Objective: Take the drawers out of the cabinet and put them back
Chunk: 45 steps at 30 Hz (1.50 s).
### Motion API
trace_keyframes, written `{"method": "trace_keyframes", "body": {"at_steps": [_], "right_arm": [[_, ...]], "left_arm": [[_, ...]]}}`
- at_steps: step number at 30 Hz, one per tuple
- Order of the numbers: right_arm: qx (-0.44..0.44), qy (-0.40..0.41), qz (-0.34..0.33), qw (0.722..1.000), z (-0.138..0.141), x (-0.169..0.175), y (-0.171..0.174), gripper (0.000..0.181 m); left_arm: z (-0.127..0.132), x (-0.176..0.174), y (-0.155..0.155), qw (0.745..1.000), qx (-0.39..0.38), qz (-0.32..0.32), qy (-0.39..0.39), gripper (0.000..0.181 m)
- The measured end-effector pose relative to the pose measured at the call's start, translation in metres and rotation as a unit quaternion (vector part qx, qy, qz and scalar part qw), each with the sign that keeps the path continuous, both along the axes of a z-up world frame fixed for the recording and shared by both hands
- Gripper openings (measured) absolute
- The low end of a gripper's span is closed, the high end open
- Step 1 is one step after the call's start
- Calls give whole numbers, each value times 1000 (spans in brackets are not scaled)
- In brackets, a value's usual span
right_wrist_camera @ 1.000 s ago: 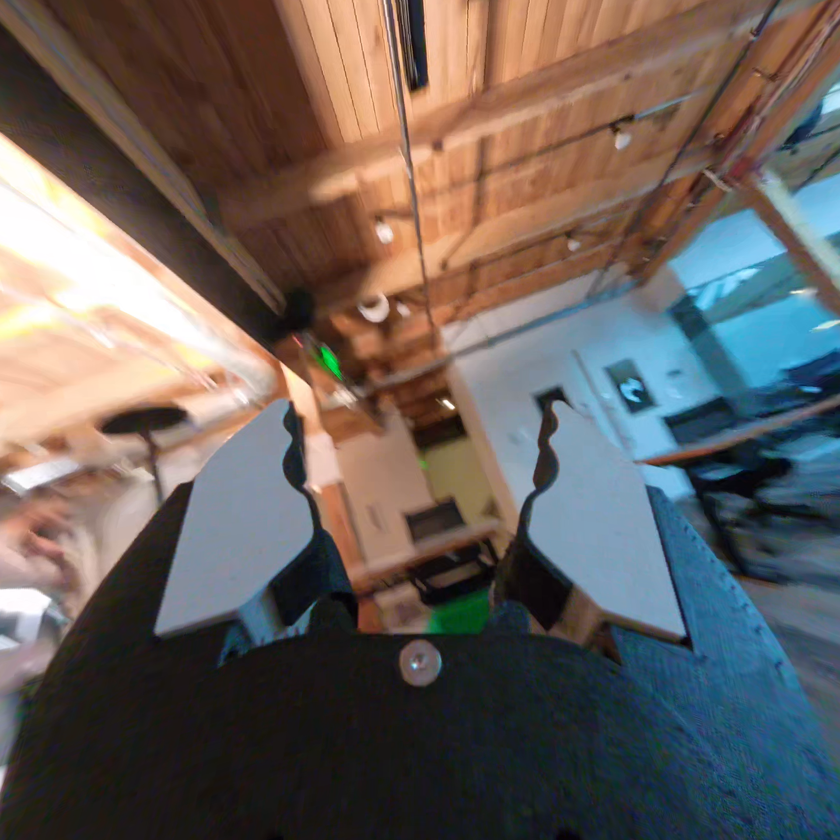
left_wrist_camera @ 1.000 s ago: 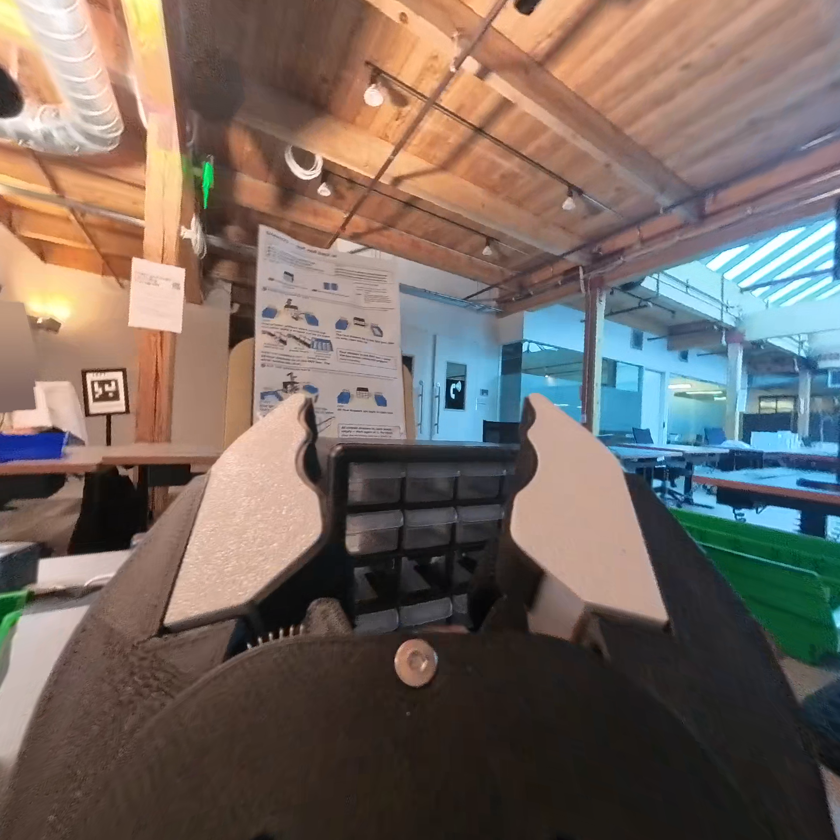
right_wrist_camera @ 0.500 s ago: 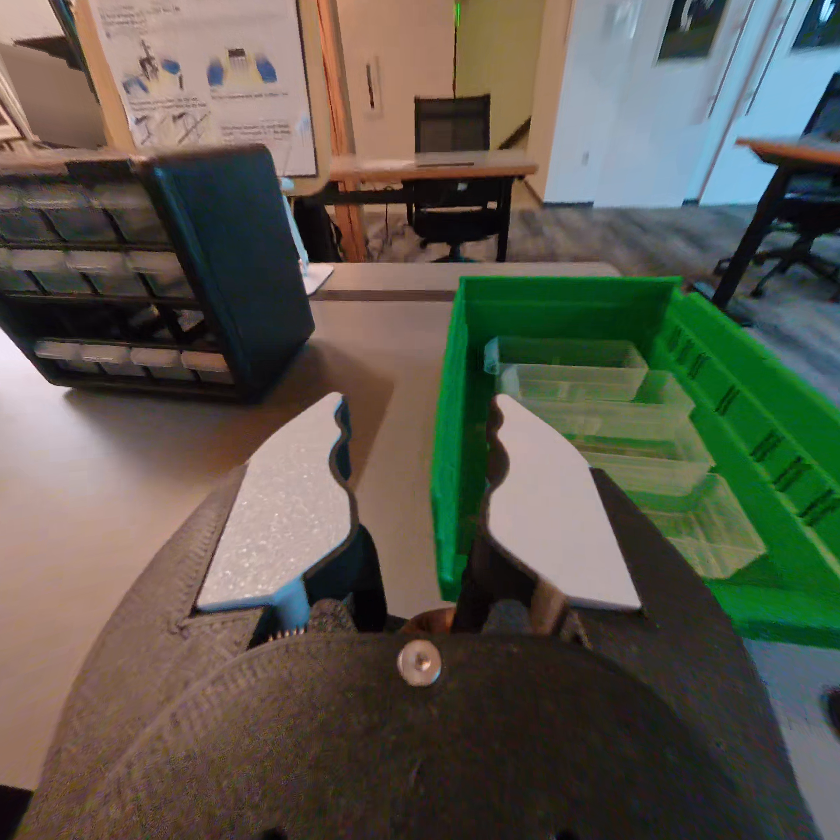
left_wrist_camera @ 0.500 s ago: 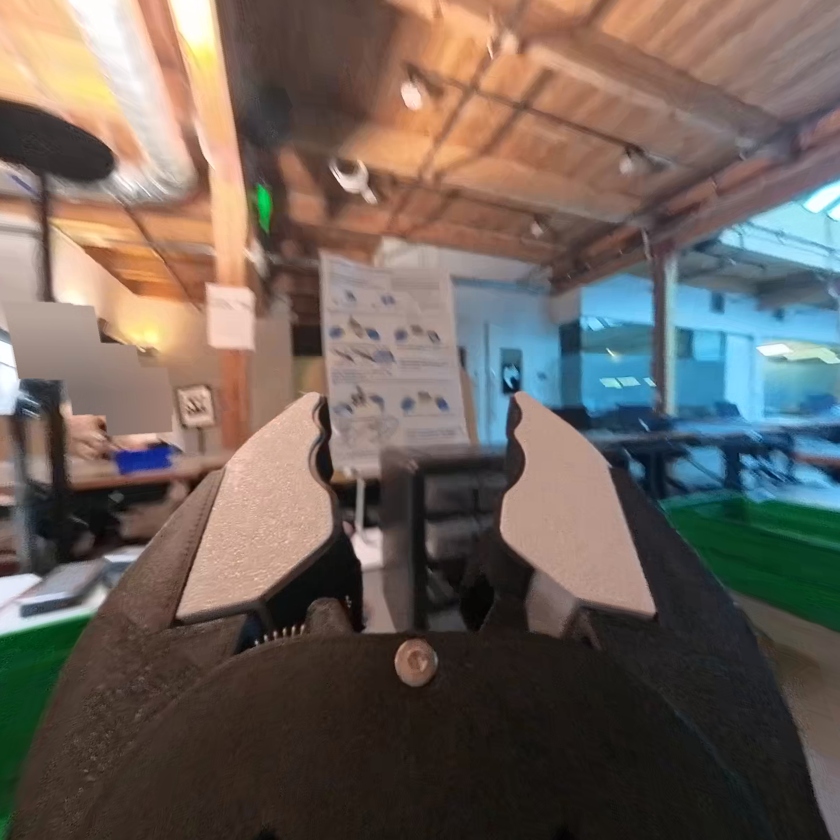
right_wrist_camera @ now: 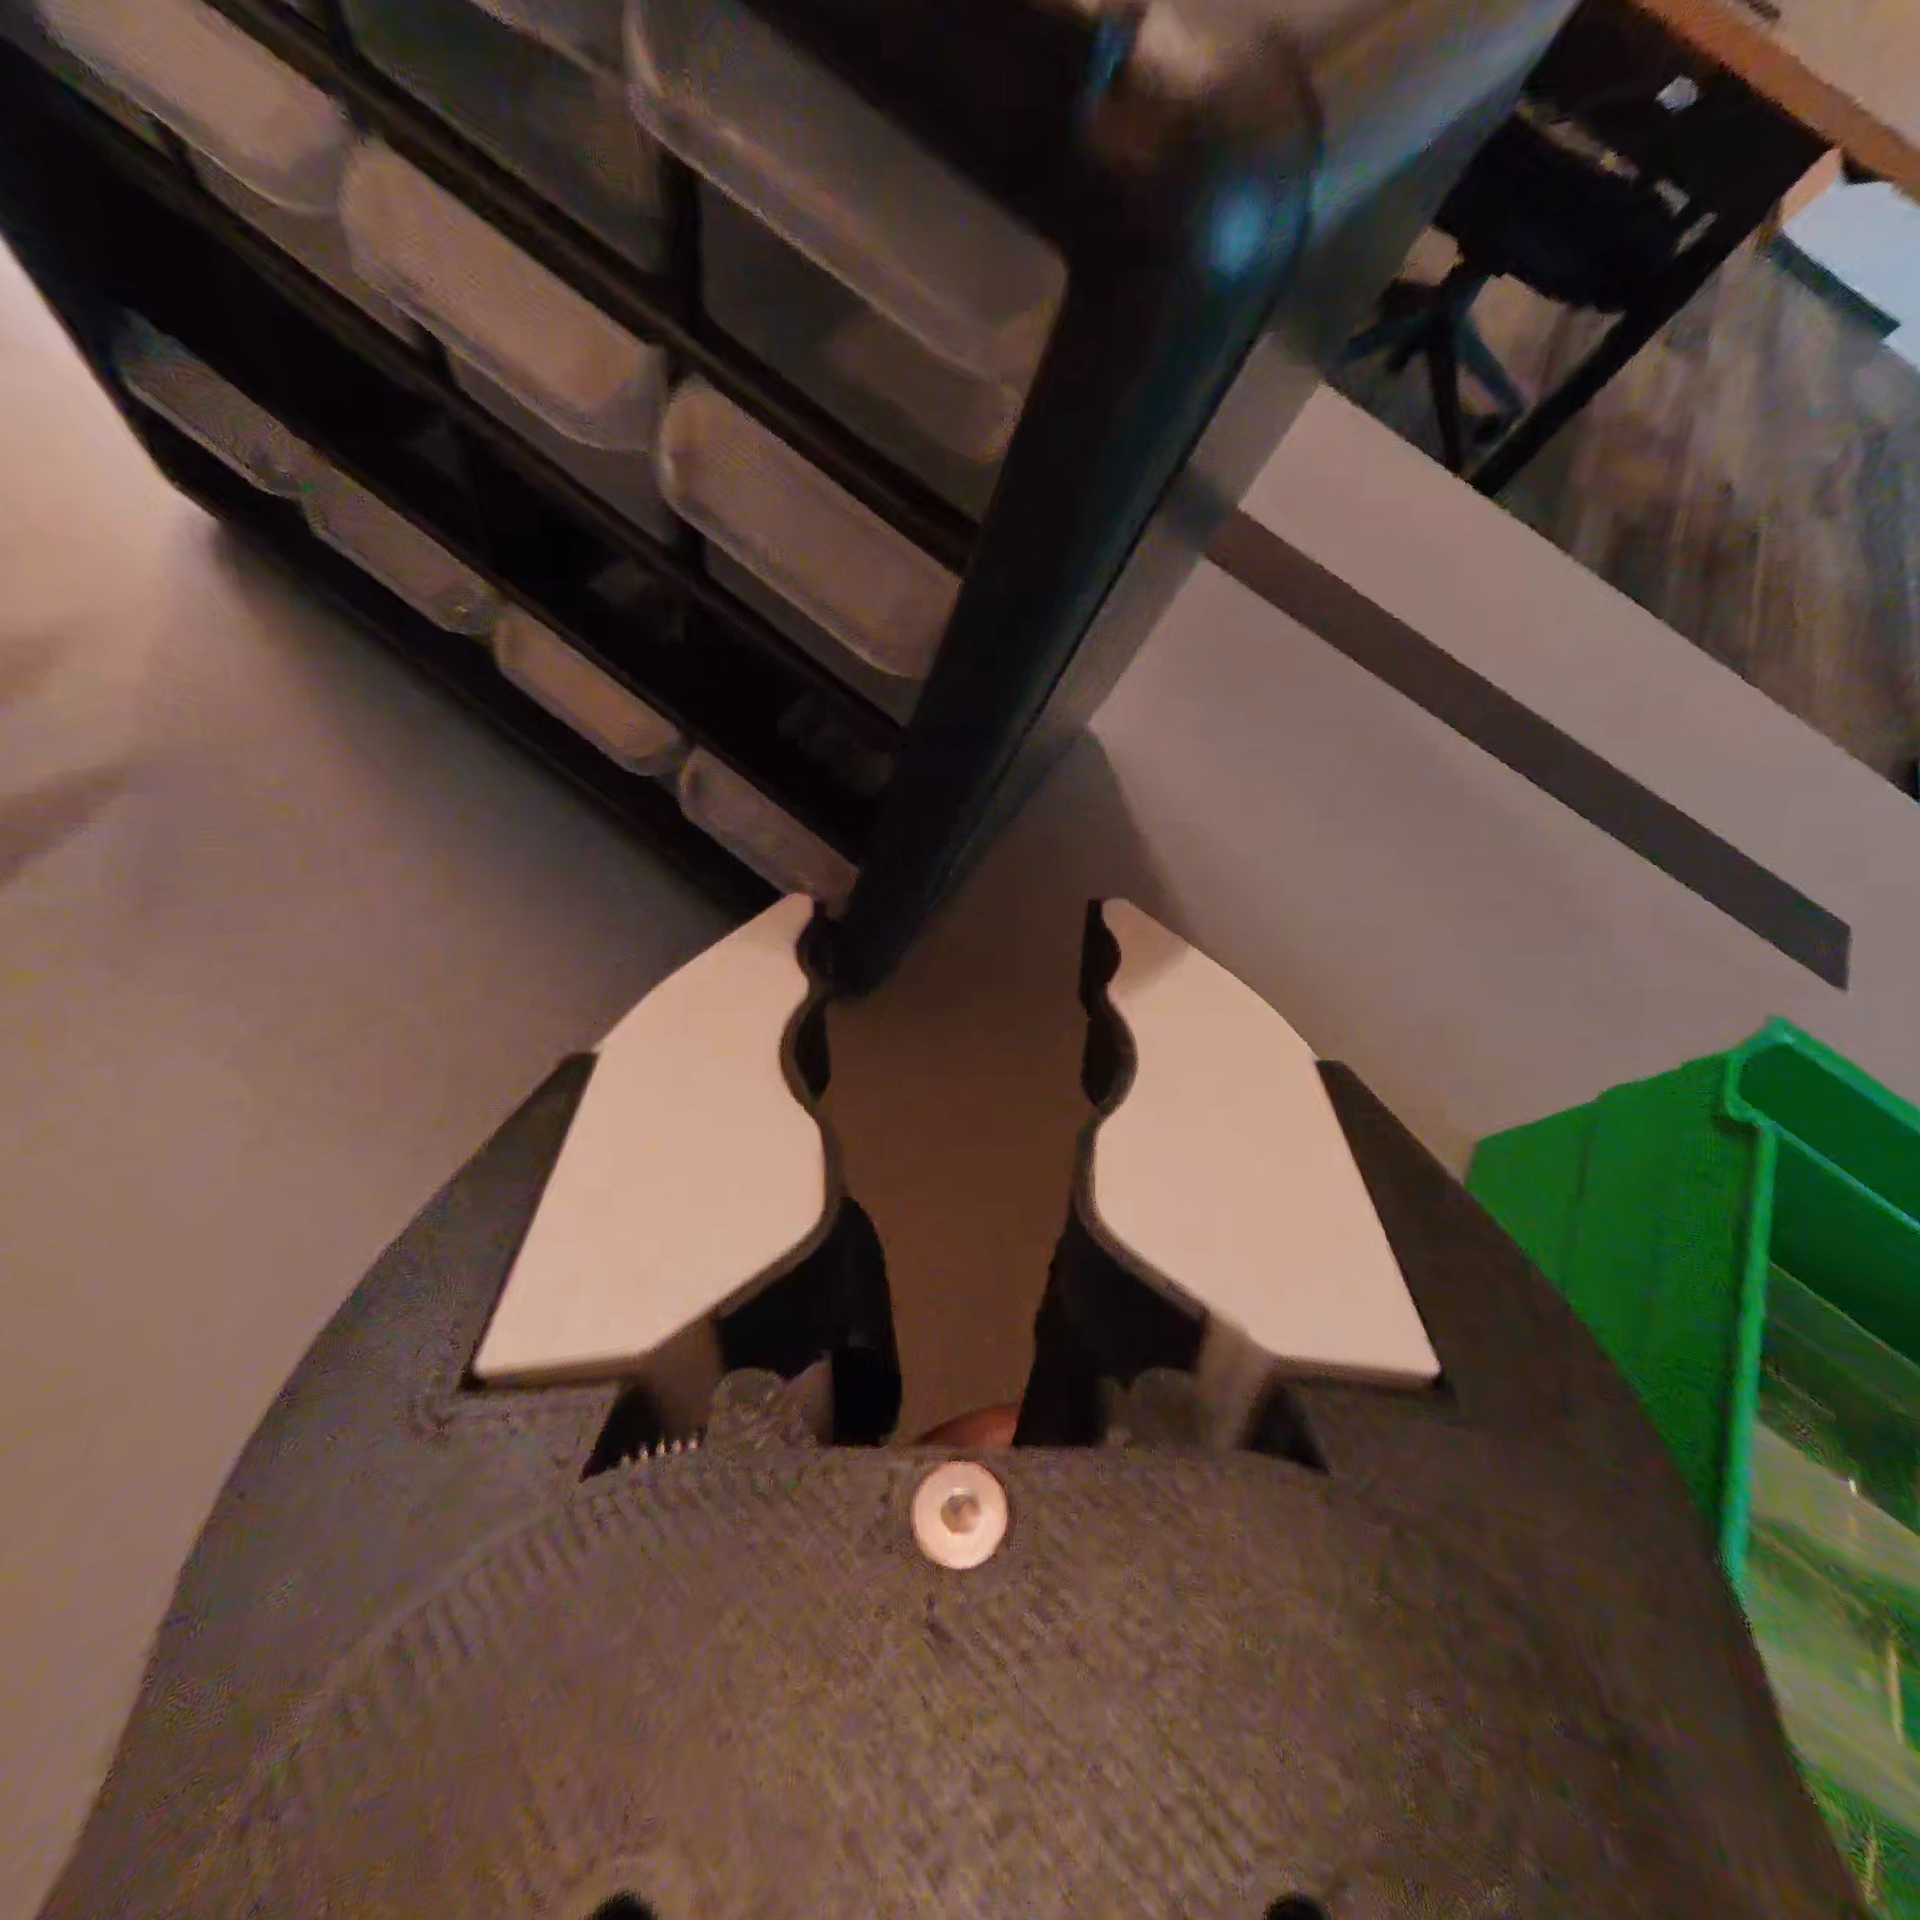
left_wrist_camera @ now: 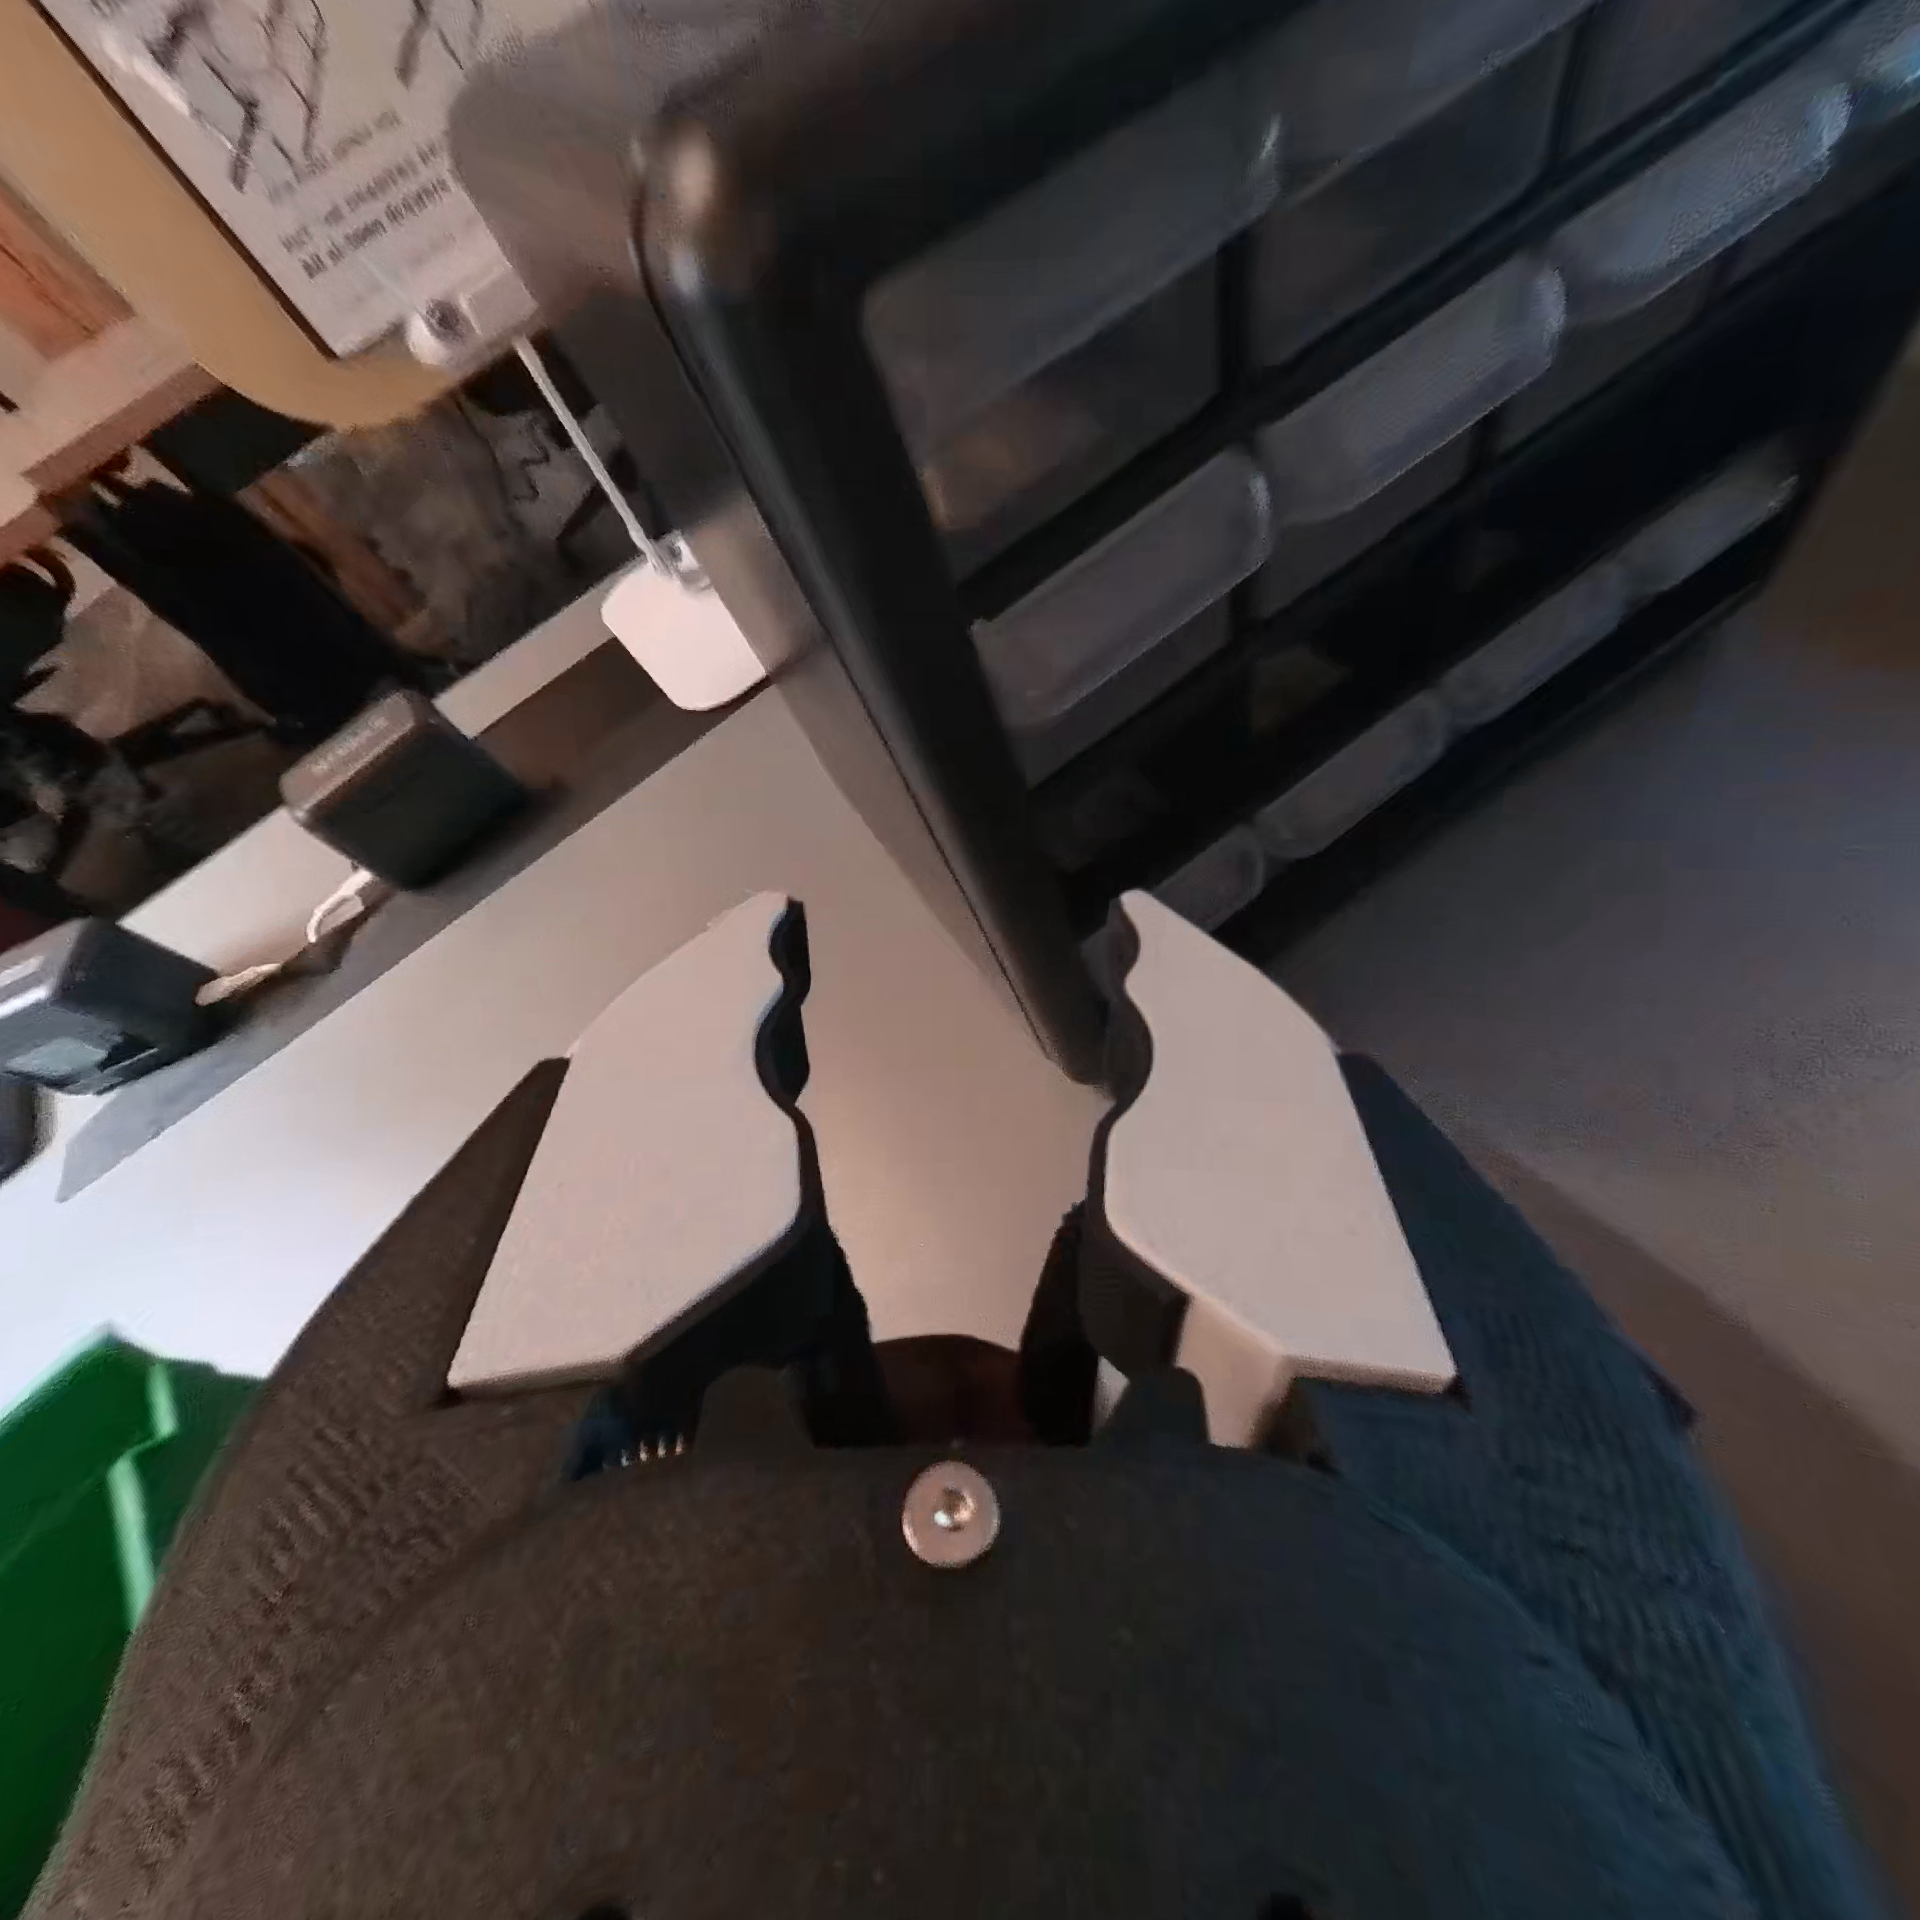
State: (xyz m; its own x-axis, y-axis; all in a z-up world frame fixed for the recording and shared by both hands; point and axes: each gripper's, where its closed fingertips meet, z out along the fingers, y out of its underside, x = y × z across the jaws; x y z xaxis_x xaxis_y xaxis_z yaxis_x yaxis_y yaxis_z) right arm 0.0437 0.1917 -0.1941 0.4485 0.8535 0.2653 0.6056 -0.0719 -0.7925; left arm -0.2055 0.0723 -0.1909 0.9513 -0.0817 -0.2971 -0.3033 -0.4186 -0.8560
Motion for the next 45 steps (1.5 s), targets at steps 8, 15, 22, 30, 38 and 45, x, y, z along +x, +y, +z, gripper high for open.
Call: {"method": "trace_keyframes", "body": {"at_steps": [8, 15, 22, 30, 38, 45], "right_arm": [[2, -19, 26, 999, -15, -27, 15, 27], [20, -19, 11, 1000, -16, -48, 51, 27], [17, -11, 1, 1000, -17, -77, 96, 26], [8, -11, -4, 1000, -17, -93, 121, 25], [-16, -37, 12, 999, -29, -75, 97, 57], [18, -86, 34, 996, -10, 19, -16, 71]], "left_arm": [[-25, 3, 29, 1000, -22, -17, -8, 30], [-26, -19, 63, 1000, -16, 18, -3, 29], [-26, -47, 105, 998, -10, 61, -2, 27], [-26, -60, 126, 997, -8, 74, -7, 26], [-8, -22, 82, 1000, 14, 22, -2, 44], [56, 31, -75, 996, 80, -32, -24, 48]]}}
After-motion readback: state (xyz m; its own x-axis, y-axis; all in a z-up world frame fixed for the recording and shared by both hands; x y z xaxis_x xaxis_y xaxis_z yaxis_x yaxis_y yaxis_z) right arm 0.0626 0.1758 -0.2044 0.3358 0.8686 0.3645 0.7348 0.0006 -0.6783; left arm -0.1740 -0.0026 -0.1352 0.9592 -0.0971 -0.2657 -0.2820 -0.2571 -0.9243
